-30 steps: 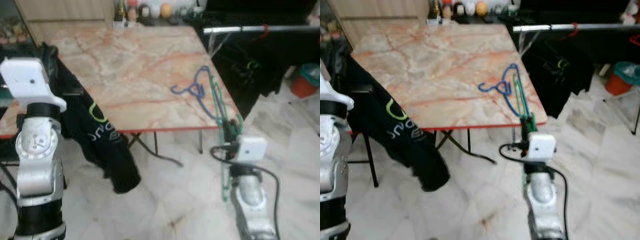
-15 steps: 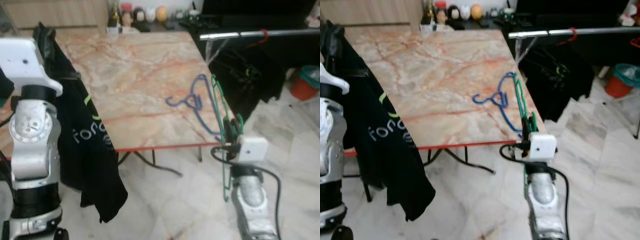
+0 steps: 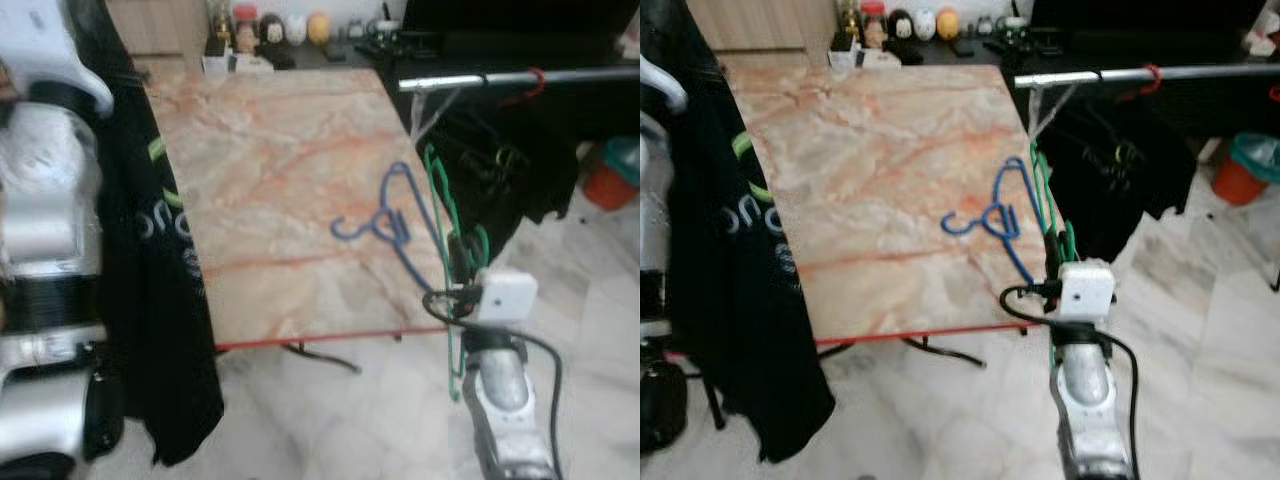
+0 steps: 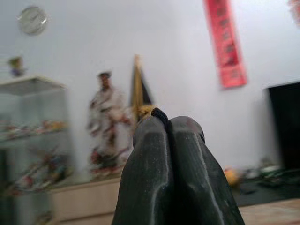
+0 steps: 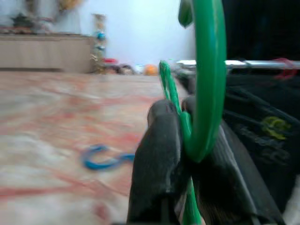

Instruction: Hang hanger

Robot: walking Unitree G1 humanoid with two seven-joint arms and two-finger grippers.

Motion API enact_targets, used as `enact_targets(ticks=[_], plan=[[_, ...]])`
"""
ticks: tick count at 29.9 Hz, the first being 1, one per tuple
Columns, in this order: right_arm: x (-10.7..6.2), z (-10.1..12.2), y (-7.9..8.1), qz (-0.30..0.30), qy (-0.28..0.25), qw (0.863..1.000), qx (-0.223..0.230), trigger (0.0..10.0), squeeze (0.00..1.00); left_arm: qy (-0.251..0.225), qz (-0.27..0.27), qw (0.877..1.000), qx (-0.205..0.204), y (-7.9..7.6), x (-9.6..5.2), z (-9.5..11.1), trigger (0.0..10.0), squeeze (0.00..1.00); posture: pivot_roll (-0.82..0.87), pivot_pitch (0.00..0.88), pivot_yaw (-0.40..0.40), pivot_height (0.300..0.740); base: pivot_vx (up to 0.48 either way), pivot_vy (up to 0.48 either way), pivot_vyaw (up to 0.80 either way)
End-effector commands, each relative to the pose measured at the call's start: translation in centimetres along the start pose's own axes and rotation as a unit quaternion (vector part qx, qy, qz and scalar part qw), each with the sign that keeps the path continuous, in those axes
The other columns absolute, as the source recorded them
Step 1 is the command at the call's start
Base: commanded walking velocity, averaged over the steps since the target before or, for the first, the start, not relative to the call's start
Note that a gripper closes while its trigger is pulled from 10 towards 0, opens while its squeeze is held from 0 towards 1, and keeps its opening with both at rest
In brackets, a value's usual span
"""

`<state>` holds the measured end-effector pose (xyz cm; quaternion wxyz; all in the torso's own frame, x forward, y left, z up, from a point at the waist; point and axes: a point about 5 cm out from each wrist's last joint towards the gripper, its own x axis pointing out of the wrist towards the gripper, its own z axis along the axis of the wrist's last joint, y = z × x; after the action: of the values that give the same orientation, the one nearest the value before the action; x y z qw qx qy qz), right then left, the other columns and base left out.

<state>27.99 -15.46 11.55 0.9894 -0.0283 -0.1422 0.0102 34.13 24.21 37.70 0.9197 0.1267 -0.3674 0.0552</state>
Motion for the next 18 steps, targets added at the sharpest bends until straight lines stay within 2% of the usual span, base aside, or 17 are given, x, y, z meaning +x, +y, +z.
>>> enact_targets(ticks=[1,8,14,18], plan=[[0.0,-0.2,-0.5,-0.004,0.004,1.0,-0.007,10.0,0.0,-0.041,-0.01,0.999,0.005,0.0,1.8,1.8,10.0,0.0,0.12,0.076,0.006,0.74,0.33,0.0,0.0],[0.0,-0.3,-0.5,-0.005,0.003,1.0,-0.006,10.0,0.0,-0.058,-0.014,0.998,0.018,0.5,4.6,3.8,10.0,0.0,0.12,0.073,0.011,0.74,0.327,0.0,0.0],[-0.1,-0.3,-0.5,-0.006,0.002,1.0,-0.005,10.0,0.0,-0.054,-0.016,0.998,0.015,0.6,5.8,4.1,10.0,0.0,0.13,0.071,0.019,0.74,0.325,0.0,0.0],[-0.2,-0.3,-0.4,-0.006,0.002,1.0,-0.004,10.0,0.0,-0.043,-0.016,0.999,0.004,0.6,5.8,3.5,10.0,0.0,0.12,0.076,0.023,0.74,0.312,0.0,0.0]])
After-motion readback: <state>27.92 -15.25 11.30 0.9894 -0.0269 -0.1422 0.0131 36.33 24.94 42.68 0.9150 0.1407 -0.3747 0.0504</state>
